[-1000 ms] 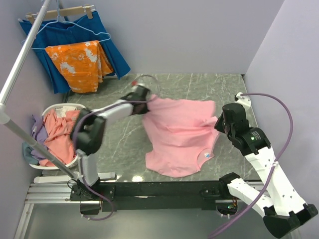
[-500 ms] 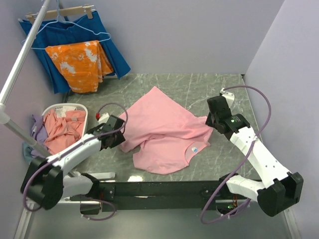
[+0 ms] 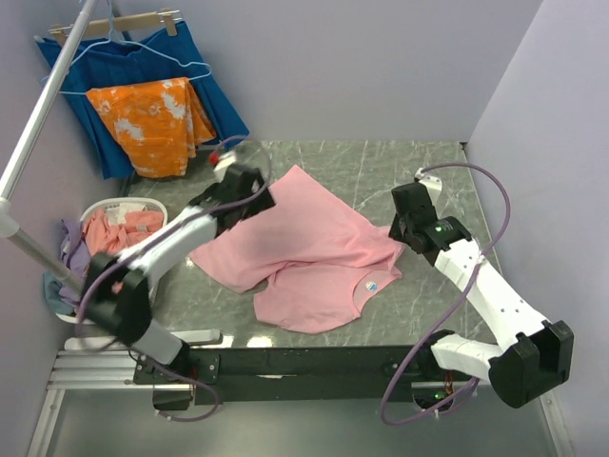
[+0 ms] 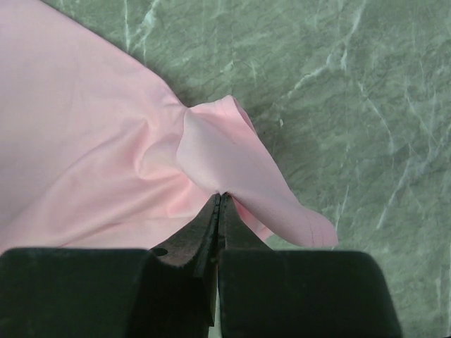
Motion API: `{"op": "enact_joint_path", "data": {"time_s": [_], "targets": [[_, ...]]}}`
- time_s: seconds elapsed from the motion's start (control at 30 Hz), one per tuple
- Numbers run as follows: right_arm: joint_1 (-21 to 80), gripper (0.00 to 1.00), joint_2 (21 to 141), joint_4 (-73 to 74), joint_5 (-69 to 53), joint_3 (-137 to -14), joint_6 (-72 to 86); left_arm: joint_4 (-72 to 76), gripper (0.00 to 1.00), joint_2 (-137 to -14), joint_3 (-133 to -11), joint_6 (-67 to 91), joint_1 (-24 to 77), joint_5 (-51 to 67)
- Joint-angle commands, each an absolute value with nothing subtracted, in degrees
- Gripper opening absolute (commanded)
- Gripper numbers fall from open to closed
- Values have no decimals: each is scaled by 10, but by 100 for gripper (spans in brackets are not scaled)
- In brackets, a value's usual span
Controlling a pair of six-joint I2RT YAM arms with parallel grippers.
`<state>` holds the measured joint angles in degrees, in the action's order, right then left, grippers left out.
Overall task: Fold and stack the t-shirts
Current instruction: Flatten out the tshirt
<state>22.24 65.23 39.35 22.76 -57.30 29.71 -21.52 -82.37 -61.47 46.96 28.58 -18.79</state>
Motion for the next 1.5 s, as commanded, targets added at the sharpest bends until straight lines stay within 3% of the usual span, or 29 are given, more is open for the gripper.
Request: {"op": "enact_joint_path", "data": {"time_s": [0.0,0.13,0.4,1.03,1.07,1.17,1.2,1.27,1.37,1.47], "targets": [[219,1,664,350,231,-583,288,-140,99,-991,-753,383,285,-151],[219,1,684,337,221,-584,287,-166,99,-1190,-959,356,282,-115],[215,2,712,307,201,-575,282,-262,99,-1413,-1282,340,272,-94],[214,2,760,287,168,-583,277,-246,97,-1534,-1348,258,272,-145],[214,2,761,287,168,-583,277,-257,94,-1538,-1357,252,273,-149],[214,2,762,289,164,-586,279,-256,72,-1536,-1357,237,277,-169],[214,2,764,290,163,-586,279,-255,57,-1532,-1347,235,277,-177],[214,2,762,291,163,-585,280,-258,40,-1531,-1346,230,278,-178],[214,2,757,294,164,-583,284,-272,5,-1535,-1349,227,278,-183],[214,2,751,295,169,-582,282,-261,1,-1521,-1317,229,277,-192]]}}
